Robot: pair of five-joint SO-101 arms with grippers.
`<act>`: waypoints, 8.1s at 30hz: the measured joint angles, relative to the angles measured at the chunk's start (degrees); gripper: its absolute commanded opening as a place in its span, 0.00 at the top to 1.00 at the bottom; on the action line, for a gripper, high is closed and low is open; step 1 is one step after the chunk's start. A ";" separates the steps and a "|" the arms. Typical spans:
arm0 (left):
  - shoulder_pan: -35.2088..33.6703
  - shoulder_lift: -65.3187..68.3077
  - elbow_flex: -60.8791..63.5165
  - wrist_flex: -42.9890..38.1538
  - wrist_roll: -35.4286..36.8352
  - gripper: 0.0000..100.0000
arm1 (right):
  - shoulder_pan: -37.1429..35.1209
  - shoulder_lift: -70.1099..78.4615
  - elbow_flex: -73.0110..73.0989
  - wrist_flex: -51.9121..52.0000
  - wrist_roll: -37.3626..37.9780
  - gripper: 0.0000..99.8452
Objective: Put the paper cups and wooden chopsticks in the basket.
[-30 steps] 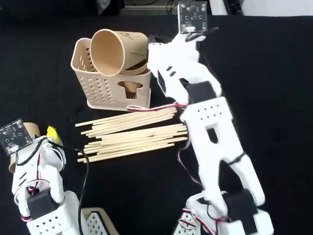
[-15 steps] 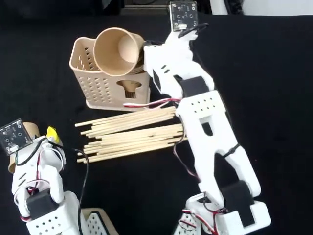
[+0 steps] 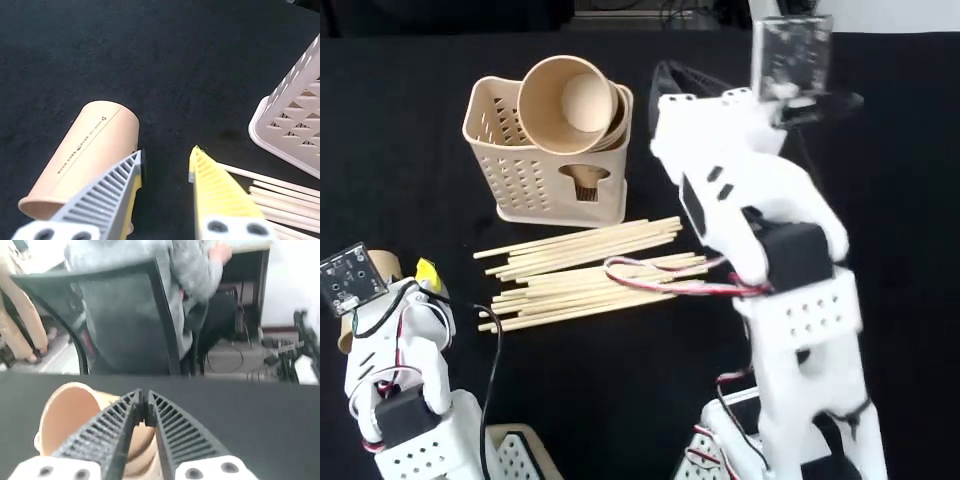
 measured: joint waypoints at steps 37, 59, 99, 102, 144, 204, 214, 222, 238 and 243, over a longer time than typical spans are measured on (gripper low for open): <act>-1.05 0.00 0.53 3.52 0.00 0.83 | -1.23 21.36 -32.00 20.48 3.96 0.98; -21.80 -0.18 -30.33 19.69 0.88 0.72 | 15.91 6.95 -31.03 50.37 40.18 0.98; -28.75 44.92 -28.13 20.48 -0.79 0.72 | 16.09 6.86 -14.24 50.11 39.12 0.98; -28.40 42.90 -24.44 16.62 -0.35 0.72 | 16.09 6.68 -13.89 50.11 38.86 0.98; -18.02 25.14 -12.48 4.75 3.08 0.97 | 21.27 6.68 -13.01 51.16 38.77 0.98; 48.44 94.95 -115.16 39.82 -19.34 0.97 | 36.22 6.68 58.20 -4.31 40.97 0.98; 47.47 100.31 -122.73 39.82 -19.34 0.97 | 36.22 6.68 58.20 -4.31 40.97 0.98; 44.04 101.36 -122.99 39.82 -19.34 0.97 | 36.22 6.68 58.20 -4.31 40.97 0.98; 45.36 97.76 -114.46 39.47 -21.63 0.97 | 39.82 6.68 23.30 5.71 30.59 0.98; 48.35 92.22 -111.47 39.82 -21.71 0.97 | 37.63 6.68 5.63 7.38 23.03 0.98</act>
